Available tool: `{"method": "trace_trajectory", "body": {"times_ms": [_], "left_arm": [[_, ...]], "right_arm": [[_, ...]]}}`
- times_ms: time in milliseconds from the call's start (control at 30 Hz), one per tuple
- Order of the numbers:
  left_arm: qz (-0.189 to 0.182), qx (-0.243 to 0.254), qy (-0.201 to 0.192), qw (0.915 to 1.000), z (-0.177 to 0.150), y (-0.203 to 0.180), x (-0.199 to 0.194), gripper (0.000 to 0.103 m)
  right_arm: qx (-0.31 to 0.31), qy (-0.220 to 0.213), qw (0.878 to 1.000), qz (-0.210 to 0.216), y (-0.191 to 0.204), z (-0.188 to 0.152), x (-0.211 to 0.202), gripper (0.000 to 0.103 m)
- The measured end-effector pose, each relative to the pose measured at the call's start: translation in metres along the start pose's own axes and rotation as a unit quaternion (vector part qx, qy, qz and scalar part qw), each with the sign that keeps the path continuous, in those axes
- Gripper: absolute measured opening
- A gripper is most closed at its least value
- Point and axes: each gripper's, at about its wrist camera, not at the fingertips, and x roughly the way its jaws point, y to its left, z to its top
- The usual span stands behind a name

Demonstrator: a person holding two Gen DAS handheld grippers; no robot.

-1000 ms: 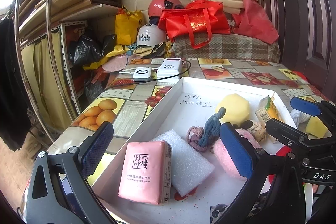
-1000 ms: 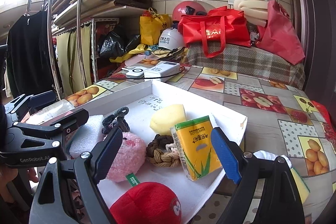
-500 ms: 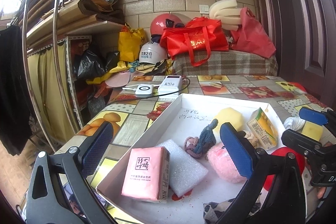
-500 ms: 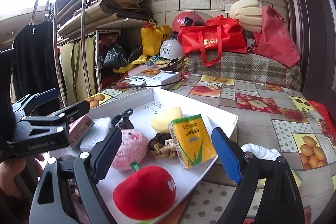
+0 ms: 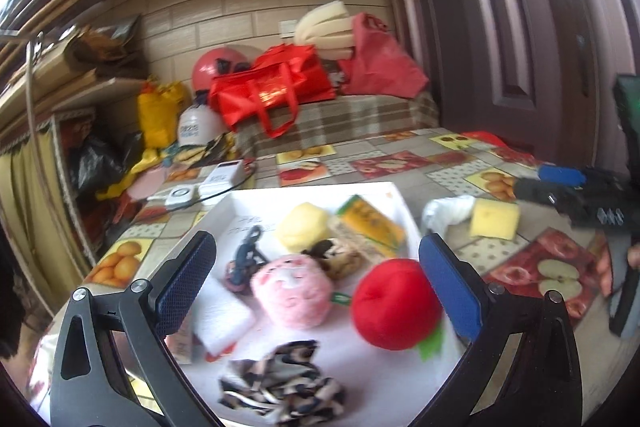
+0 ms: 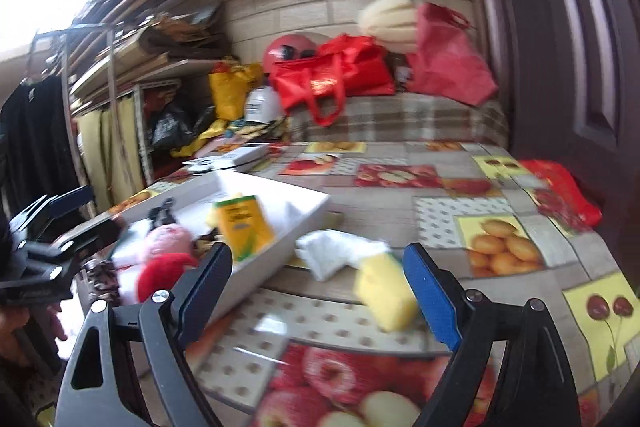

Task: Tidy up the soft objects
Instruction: 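Grasp the white cloth with the left tool while the right tool grasps the yellow-green sponge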

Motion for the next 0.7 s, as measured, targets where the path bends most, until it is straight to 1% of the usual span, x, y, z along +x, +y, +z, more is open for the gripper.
{"method": "trace_trajectory", "body": {"times_ms": [67, 133, 200, 267, 333, 400, 433, 467, 500, 533, 567, 600, 633, 700], "left_arm": [[-0.028, 0.016, 0.0, 0.9995, 0.001, -0.014, -0.002, 0.102], [-0.075, 0.029, 0.011, 0.9968, 0.003, -0.03, 0.0, 0.102], [-0.129, 0.046, 0.029, 0.9902, 0.004, -0.05, 0.003, 0.102], [-0.178, 0.06, 0.044, 0.9812, 0.006, -0.07, 0.006, 0.102], [-0.21, 0.066, 0.055, 0.9739, 0.009, -0.085, 0.007, 0.102], [-0.22, 0.068, 0.063, 0.9712, 0.011, -0.097, 0.01, 0.102], [-0.219, 0.064, 0.066, 0.9714, 0.012, -0.1, 0.012, 0.102], [-0.216, 0.057, 0.067, 0.9725, 0.014, -0.1, 0.015, 0.102], [-0.209, 0.048, 0.069, 0.9743, 0.017, -0.099, 0.019, 0.102], [-0.202, 0.041, 0.073, 0.9758, 0.019, -0.098, 0.024, 0.102], [-0.193, 0.037, 0.08, 0.9772, 0.021, -0.097, 0.03, 0.102], [-0.182, 0.035, 0.089, 0.9785, 0.022, -0.096, 0.037, 0.102], [-0.171, 0.029, 0.1, 0.9798, 0.024, -0.096, 0.045, 0.102], [-0.163, 0.012, 0.116, 0.9797, 0.023, -0.096, 0.06, 0.102]], "right_arm": [[0.039, 0.019, 0.999, -0.012, -0.024, 0.002, 0.008, 0.088], [0.072, 0.049, 0.996, -0.016, -0.04, 0.001, 0.019, 0.088], [0.096, 0.095, 0.991, -0.006, -0.049, -0.001, 0.037, 0.088], [0.09, 0.143, 0.985, 0.011, -0.045, -0.006, 0.055, 0.088], [0.068, 0.161, 0.985, 0.016, -0.036, -0.008, 0.064, 0.088], [0.026, 0.158, 0.987, 0.005, -0.022, -0.004, 0.07, 0.087], [0.001, 0.162, 0.987, -0.003, -0.014, -0.002, 0.075, 0.086], [-0.012, 0.175, 0.984, -0.007, -0.01, -0.003, 0.081, 0.082], [-0.015, 0.188, 0.982, -0.005, -0.01, -0.005, 0.085, 0.061], [-0.013, 0.2, 0.98, -0.001, -0.012, -0.007, 0.088, 0.037], [-0.007, 0.208, 0.978, 0.003, -0.016, -0.01, 0.088, 0.03], [0.001, 0.209, 0.978, 0.006, -0.022, -0.011, 0.084, 0.028], [0.003, 0.208, 0.978, 0.005, -0.028, -0.013, 0.078, 0.028], [0.001, 0.205, 0.979, -0.011, -0.042, -0.013, 0.067, 0.028]]}}
